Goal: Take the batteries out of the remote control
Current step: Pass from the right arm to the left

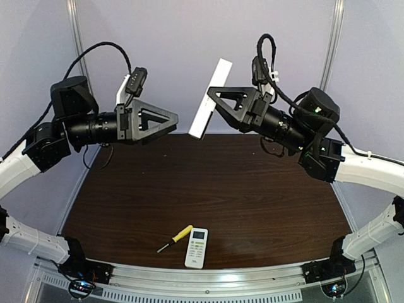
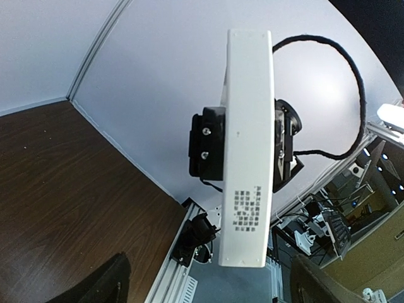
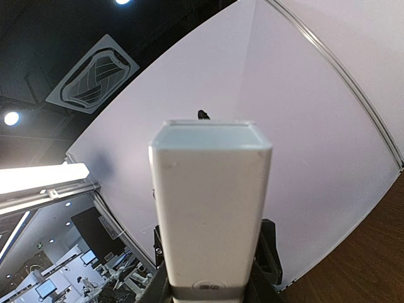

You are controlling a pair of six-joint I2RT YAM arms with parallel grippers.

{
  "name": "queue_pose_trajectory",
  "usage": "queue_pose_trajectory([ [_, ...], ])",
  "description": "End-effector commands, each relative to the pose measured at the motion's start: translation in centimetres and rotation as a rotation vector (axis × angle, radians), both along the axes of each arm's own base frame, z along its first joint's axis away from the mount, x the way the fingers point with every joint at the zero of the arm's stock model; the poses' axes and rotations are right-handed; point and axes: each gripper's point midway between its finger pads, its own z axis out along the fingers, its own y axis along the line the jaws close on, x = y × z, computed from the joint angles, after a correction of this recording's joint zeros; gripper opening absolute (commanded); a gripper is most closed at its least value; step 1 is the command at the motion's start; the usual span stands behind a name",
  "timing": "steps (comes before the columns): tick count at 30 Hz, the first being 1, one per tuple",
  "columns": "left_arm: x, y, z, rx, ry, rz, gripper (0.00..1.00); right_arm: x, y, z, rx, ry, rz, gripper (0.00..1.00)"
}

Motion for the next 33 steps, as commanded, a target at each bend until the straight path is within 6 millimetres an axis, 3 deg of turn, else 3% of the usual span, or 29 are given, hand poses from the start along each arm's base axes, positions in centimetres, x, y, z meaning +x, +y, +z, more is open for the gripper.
queue_pose_trajectory([
  [1, 0.3, -1.4, 2.2, -0.037, -0.071, 0.035, 0.85, -1.3, -0.7, 1.7, 0.039, -0.072, 0.027, 0.00],
  [5, 0.3, -2.5, 2.5, -0.032, -0.088, 0.018, 0.77, -0.9, -0.6, 0.7, -0.012, -0.043, 0.007, 0.00],
  [9, 0.5, -3.1, 1.9, -0.022, -0.080, 0.007, 0.69, -0.9, -1.2, 0.5, -0.019, -0.036, -0.013, 0.00],
  [20, 0.6, -4.4, 3.1, -0.048, -0.092, -0.023, 0.46, -1.1, -1.6, 0.0, -0.027, -0.032, -0.027, 0.00],
  [33, 0.0, -5.5, 2.8, -0.046, -0.072, -0.091, 0.52, -1.1, -1.6, -0.5, -0.040, -0.038, -0.052, 0.00],
])
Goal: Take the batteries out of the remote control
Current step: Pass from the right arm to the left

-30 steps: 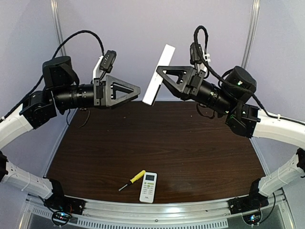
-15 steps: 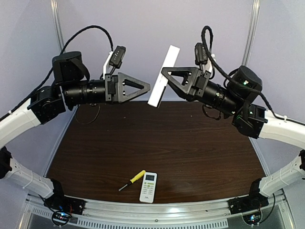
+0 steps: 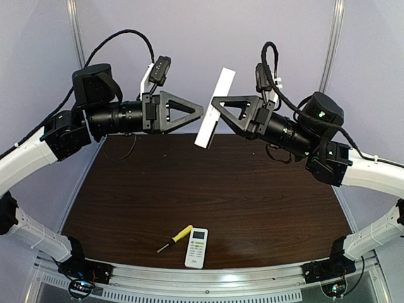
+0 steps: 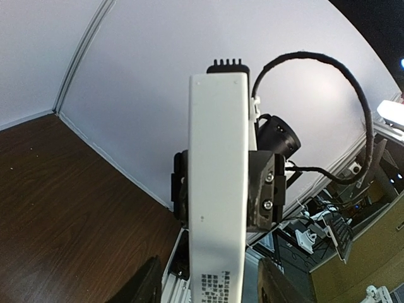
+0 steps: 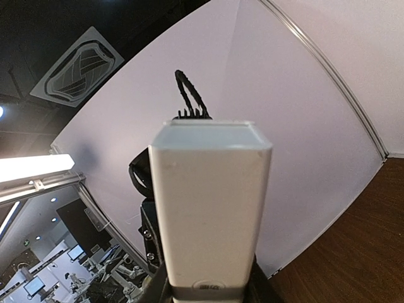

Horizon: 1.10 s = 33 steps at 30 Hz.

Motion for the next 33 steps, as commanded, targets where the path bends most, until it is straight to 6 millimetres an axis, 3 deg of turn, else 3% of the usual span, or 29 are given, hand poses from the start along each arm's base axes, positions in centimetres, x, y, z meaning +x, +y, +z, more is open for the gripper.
queue_pose_trajectory([
  [1, -0.6, -0.7, 1.2, -0.036, -0.018, -0.050, 0.52, -0.7, -1.0, 1.3, 0.026, -0.044, -0.022, 0.00],
  [16, -1.0, -1.3, 1.0, -0.031, -0.012, -0.095, 0.23, -1.1, -1.2, 1.9, 0.048, -0.066, -0.012, 0.00],
  [27, -2.0, -1.1, -0.4, -0.011, 0.020, -0.124, 0.16, -0.3, -3.2, 4.8, 0.092, -0.135, -0.138, 0.00],
  [33, -2.7, -0.9, -0.6, -0.010, 0.025, -0.128, 0.20, -0.2, -3.2, 4.9, 0.091, -0.135, -0.140, 0.00],
])
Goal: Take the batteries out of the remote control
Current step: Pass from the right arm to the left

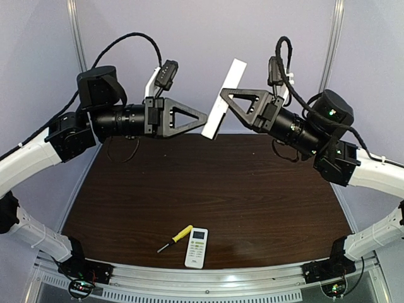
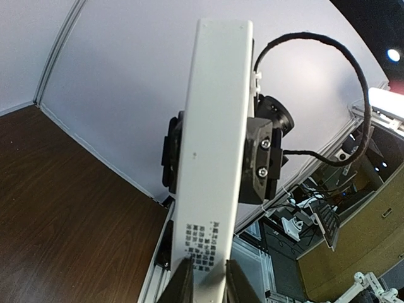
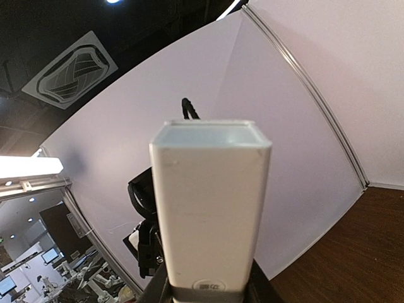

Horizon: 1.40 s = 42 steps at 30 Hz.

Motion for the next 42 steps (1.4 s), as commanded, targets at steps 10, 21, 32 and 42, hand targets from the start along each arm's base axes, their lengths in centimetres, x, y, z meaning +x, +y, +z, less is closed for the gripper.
queue_pose_trajectory([
  [10, -1.5, -0.3, -0.1, -0.007, 0.008, -0.039, 0.37, -0.9, -1.4, 3.2, 0.089, -0.036, 0.001, 0.00],
  [21, -1.3, -0.5, -0.5, 0.002, 0.008, -0.026, 0.49, -1.7, -1.2, 3.1, 0.104, -0.022, 0.056, 0.00],
  [32, -1.3, 0.3, -0.5, -0.003, 0.004, 0.001, 0.42, -2.0, -1.0, 2.8, 0.103, -0.010, 0.077, 0.00],
  [42, -1.7, 1.2, 0.4, -0.026, -0.012, 0.009, 0.55, -2.3, -0.6, 2.5, 0.098, -0.007, 0.089, 0.00],
])
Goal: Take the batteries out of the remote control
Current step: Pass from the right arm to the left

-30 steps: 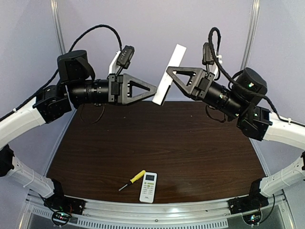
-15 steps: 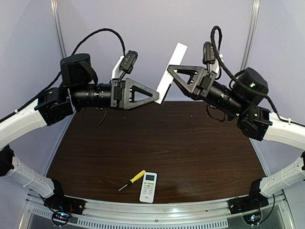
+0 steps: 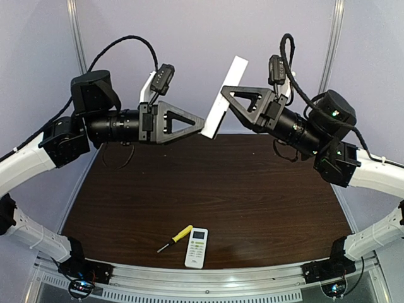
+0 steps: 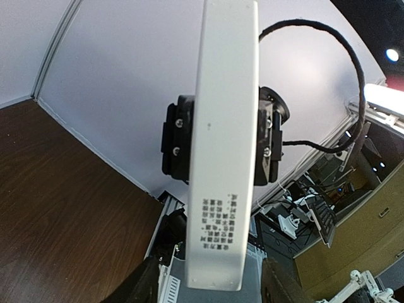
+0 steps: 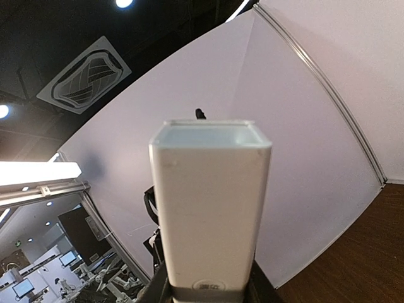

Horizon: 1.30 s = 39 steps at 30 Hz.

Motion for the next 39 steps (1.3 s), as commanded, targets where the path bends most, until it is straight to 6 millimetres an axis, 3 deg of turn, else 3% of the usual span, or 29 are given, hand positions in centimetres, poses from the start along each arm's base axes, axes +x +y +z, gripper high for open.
queue_pose_trajectory([
  [1, -0.36, 0.66, 0.83, -0.028, -0.024, 0.006, 0.54, -1.19, -0.55, 1.57, 0.051, -0.028, 0.031, 0.00],
  [15, -0.39, 0.07, 0.62, -0.022, -0.019, -0.015, 0.43, -1.28, -0.06, 1.63, 0.052, -0.028, 0.035, 0.00],
  [24, -0.55, 0.01, 0.77, -0.029, -0.024, -0.026, 0.48, -1.35, 0.19, 1.38, 0.043, -0.026, 0.035, 0.00],
  [39, -0.46, -0.17, 0.67, -0.026, -0.022, -0.028, 0.24, -1.57, 0.40, 1.17, 0.037, -0.026, 0.040, 0.00],
])
